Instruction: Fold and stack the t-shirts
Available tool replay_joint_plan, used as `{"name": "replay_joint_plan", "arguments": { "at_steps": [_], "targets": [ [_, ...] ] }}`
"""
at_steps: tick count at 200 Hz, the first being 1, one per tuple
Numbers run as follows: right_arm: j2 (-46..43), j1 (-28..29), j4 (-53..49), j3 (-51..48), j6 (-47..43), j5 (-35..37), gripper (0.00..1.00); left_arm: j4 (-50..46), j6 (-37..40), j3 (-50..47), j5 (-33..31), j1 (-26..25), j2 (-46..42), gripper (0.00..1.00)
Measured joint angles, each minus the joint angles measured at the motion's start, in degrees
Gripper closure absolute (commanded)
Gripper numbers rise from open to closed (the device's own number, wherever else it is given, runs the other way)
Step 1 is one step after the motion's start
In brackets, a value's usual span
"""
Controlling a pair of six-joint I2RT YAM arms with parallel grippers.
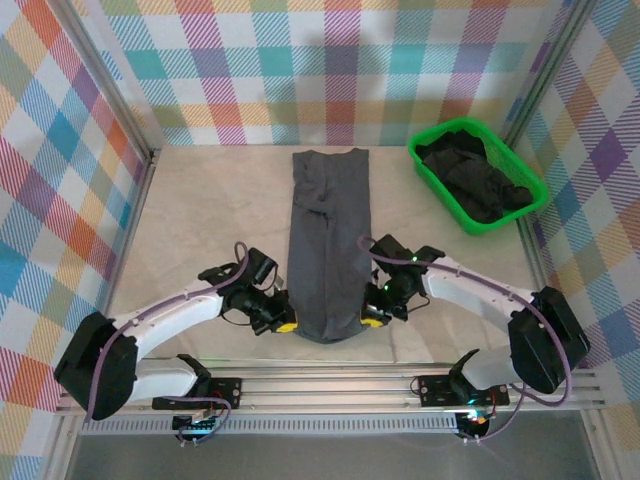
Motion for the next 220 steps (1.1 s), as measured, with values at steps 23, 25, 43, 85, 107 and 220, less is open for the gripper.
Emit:
{"name": "replay_joint_plan", "arguments": {
  "at_steps": [23, 25, 43, 85, 107, 220],
  "targets": [
    [0.35, -3.72, -1.38, 6.19, 0.07, 1.73, 1.00, 1.86, -1.81, 3.50, -2.21, 3.28, 0.61, 1.00],
    [0.50, -4.11, -1.55, 6.82, 0.04, 1.84, 1.00, 1.92, -1.84, 3.96, -2.47, 3.65, 0.85, 1.00],
    [3.08, -7.52, -1.84, 12.63, -0.48, 2.73, 1.00, 3.50, -2.38, 9.29, -3.67, 6.27, 4.09, 1.00],
    [14.84, -14.16, -2.34, 27.12, -3.41, 4.11, 1.00, 6.19, -1.07, 26.14, -6.78, 12.11, 17.51, 1.00],
    [21.92, -16.85, -2.25, 34.12, -4.55, 4.24, 1.00, 7.04, -0.37, 32.76, -7.63, 14.21, 23.87, 1.00],
    [37.42, -22.18, 2.86, 44.96, -13.51, 3.23, 0.33, 8.50, 0.31, 36.85, -15.74, 15.65, 35.21, 0.53]
  ]
}}
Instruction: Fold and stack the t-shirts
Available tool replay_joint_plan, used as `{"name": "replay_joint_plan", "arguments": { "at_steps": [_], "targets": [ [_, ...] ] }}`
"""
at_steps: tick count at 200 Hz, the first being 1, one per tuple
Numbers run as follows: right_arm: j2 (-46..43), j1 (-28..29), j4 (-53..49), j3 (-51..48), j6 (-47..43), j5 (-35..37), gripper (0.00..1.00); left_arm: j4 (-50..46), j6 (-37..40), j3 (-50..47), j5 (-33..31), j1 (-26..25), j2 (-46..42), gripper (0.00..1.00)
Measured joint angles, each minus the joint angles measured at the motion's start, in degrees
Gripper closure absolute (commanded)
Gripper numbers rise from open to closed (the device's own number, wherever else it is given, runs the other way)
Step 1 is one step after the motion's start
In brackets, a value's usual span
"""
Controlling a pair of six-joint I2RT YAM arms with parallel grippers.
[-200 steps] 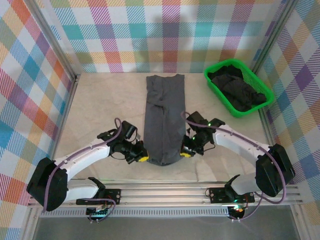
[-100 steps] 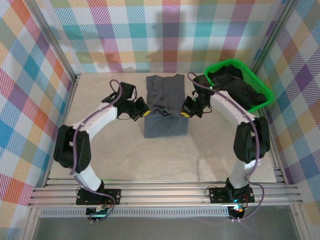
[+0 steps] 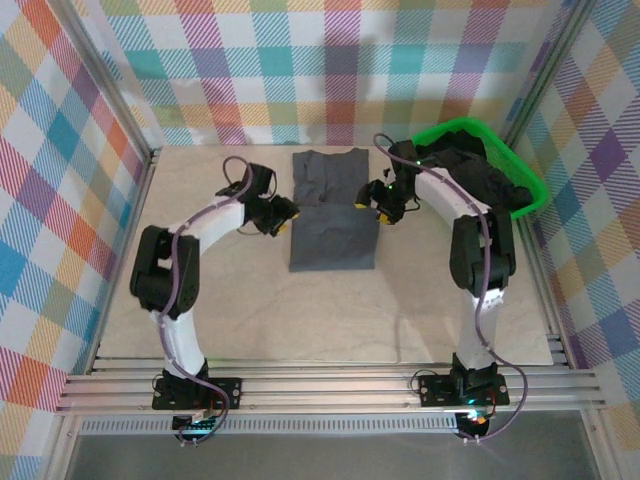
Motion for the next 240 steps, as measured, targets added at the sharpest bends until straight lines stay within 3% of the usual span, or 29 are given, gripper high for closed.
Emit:
{"name": "replay_joint_plan", "arguments": {
  "at_steps": [22, 47, 88, 128, 146, 157, 168, 182, 240],
  "targets": [
    [-8.68, 0.00, 2.03, -10.69, -0.59, 0.35, 0.36, 0.83, -3.17, -9.88, -0.90, -4.09, -8.02, 0.50],
    [-16.39, 0.07, 3.89, -22.60, 1.44, -0.15, 0.40, 4.13, -7.69, -17.97, -0.28, -7.19, -10.69, 0.47],
    [-15.63, 1.33, 7.19, -31.61, 5.79, -2.21, 0.44, 7.21, -12.66, -20.81, -0.24, -7.32, -6.62, 0.47],
    [-7.74, 2.73, 9.99, -28.37, 8.37, -3.85, 0.51, 5.99, -13.90, -16.57, 0.42, -7.28, -2.75, 0.56],
    [-6.25, 2.64, 8.31, -26.05, 9.75, -4.00, 0.59, 4.20, -13.99, -15.39, 0.59, -7.21, -1.73, 0.77],
    [-4.57, 3.08, 9.22, -24.17, 10.40, -4.09, 0.70, 2.99, -13.70, -14.95, 0.59, -7.04, -1.20, 0.92],
    [-2.99, 3.43, 9.77, -22.45, 10.73, -4.04, 0.81, 2.80, -13.92, -14.51, 0.81, -6.84, -0.85, 1.00],
    [-2.34, 3.48, 9.62, -20.94, 11.06, -3.56, 1.00, 5.07, -13.38, -13.70, -0.04, -6.84, -0.24, 1.00],
    [-4.02, 3.72, 4.13, -4.87, 7.78, -0.44, 1.00, 13.22, -15.02, -12.94, -3.28, -6.47, -4.17, 1.00]
  ]
}}
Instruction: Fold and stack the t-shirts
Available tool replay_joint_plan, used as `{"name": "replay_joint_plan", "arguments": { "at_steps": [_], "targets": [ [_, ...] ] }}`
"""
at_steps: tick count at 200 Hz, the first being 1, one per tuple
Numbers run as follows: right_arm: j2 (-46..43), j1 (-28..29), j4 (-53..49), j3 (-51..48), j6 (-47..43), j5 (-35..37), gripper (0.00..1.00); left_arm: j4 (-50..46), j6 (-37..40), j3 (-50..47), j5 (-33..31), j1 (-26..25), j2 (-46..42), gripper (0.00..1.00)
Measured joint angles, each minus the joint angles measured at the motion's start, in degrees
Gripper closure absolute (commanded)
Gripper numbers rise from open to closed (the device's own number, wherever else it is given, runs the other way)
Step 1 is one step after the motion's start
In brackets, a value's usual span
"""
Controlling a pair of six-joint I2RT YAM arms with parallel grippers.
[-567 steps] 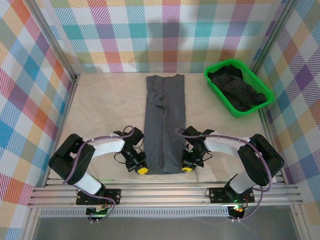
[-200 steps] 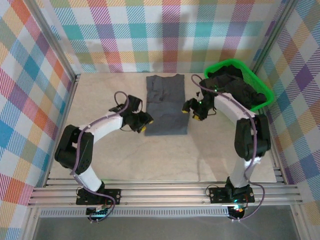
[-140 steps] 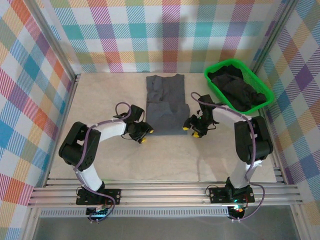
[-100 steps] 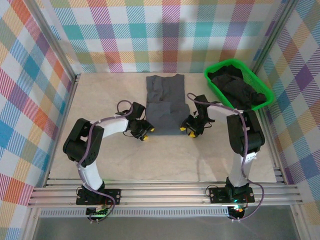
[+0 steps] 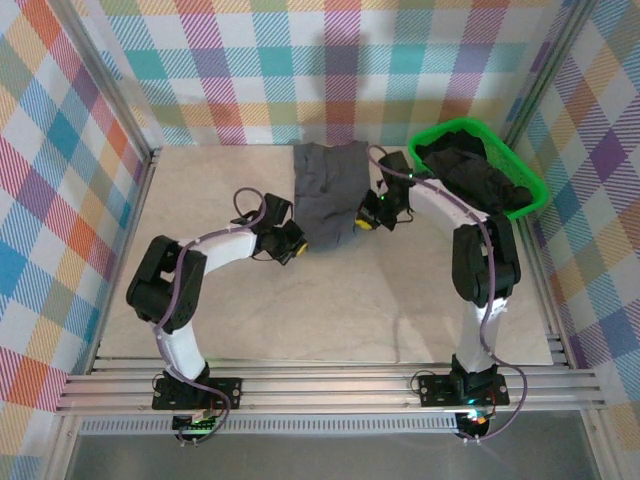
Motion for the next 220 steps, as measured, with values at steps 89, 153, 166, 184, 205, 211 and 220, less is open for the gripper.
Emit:
{"name": "replay_joint_plan", "arguments": {
  "at_steps": [89, 153, 166, 184, 205, 211, 220],
  "targets": [
    [-17.57, 3.91, 0.72, -23.65, 0.15, -4.02, 1.00, 2.10, -2.05, -17.05, 1.60, -4.07, -18.67, 1.00],
    [-27.74, 6.16, -8.61, -37.16, 2.03, -7.87, 1.00, -15.32, 3.63, -23.85, 12.13, -8.26, -26.75, 1.00],
    [-28.94, 6.10, -11.41, -34.69, 2.16, -7.80, 1.00, -16.94, 3.85, -22.12, 12.09, -8.26, -29.20, 1.00],
    [-28.87, 5.18, -14.23, -30.18, 2.58, -7.80, 1.00, -17.90, 3.74, -17.64, 11.28, -8.26, -29.77, 1.00],
    [-26.32, 2.58, -17.77, -22.47, 3.06, -7.39, 1.00, -18.67, 3.56, -9.90, 9.01, -7.72, -27.71, 1.00],
    [-24.87, 1.79, -18.27, -19.82, 3.04, -7.30, 1.00, -18.40, 3.56, -7.34, 8.37, -7.39, -26.49, 1.00],
    [-22.29, 0.61, -18.95, -15.69, 3.04, -7.17, 1.00, -18.01, 3.52, -3.61, 7.54, -6.60, -24.28, 1.00]
  ]
}}
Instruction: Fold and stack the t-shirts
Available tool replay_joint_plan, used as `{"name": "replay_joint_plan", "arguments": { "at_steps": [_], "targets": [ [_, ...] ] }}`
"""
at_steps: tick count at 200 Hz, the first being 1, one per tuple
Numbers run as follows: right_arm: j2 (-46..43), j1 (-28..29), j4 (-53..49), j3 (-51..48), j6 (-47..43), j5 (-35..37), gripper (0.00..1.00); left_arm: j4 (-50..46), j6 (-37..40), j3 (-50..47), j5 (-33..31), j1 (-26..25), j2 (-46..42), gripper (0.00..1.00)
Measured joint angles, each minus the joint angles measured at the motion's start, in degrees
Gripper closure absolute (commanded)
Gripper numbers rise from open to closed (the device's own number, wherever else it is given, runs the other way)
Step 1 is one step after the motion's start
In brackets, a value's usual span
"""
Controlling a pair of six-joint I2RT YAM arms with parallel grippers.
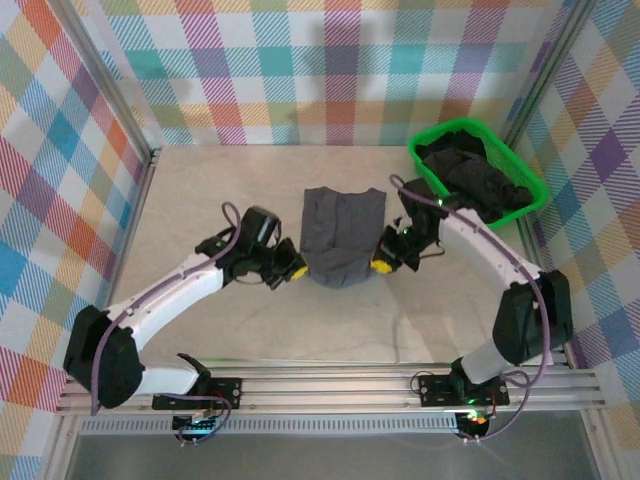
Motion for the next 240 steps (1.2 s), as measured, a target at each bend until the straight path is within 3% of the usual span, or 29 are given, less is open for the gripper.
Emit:
{"name": "replay_joint_plan", "arguments": {
  "at_steps": [52, 59, 73, 90, 109, 129, 146, 169, 176, 185, 191, 197, 217, 240],
  "targets": [
    [23.63, -6.49, -3.17, 30.29, -0.42, 1.62, 1.00, -0.48, 1.62, 30.42, -3.19, 7.56, 26.34, 1.00],
    [27.52, -7.32, -3.48, 35.06, -0.39, 1.99, 0.90, -0.46, 1.97, 34.77, -3.39, 8.37, 30.27, 0.92],
    [35.19, -8.70, -3.82, 44.26, -0.09, 2.62, 0.68, -0.57, 2.93, 43.30, -3.63, 9.88, 38.29, 0.66],
    [45.16, -9.77, -5.01, 57.40, -0.59, 3.80, 0.57, -1.95, 4.76, 52.76, -3.69, 11.28, 47.30, 0.52],
    [53.16, -10.62, -7.06, 69.94, -2.38, 5.66, 0.53, -4.66, 6.40, 57.20, -5.14, 11.91, 51.78, 0.47],
    [53.29, -10.73, -8.92, 72.19, -4.31, 7.10, 0.52, -6.27, 7.15, 54.55, -6.84, 11.47, 49.81, 0.48],
    [46.69, -10.23, -6.60, 63.30, -5.99, 8.20, 0.52, -4.07, 5.25, 44.22, -7.98, 9.53, 42.47, 0.48],
    [29.09, -9.11, 2.58, 37.97, -6.54, 8.02, 0.50, 0.15, -0.81, 29.99, -7.69, 4.02, 31.74, 0.46],
    [22.75, -8.96, 6.08, 29.57, -6.25, 7.63, 0.50, 2.93, -3.67, 26.38, -7.52, 1.64, 29.49, 0.43],
    [14.71, -8.70, 11.19, 19.74, -5.46, 6.82, 0.48, 7.58, -7.93, 21.99, -7.54, -1.31, 27.65, 0.31],
    [10.21, -8.46, 13.97, 14.34, -5.16, 6.27, 0.47, 10.34, -10.23, 19.65, -7.61, -2.89, 27.17, 0.19],
    [5.31, -8.35, 17.20, 8.66, -4.66, 5.55, 0.47, 13.35, -13.29, 17.42, -7.76, -4.83, 27.12, 0.15],
    [-6.14, -8.48, 24.63, -4.44, -3.15, 3.76, 0.47, 19.67, -22.10, 13.40, -9.29, -8.85, 29.35, 0.14],
    [-13.11, -8.48, 28.11, -12.68, -2.14, 2.71, 0.47, 24.70, -29.16, 14.75, -11.34, -10.34, 35.01, 0.14]
  ]
}}
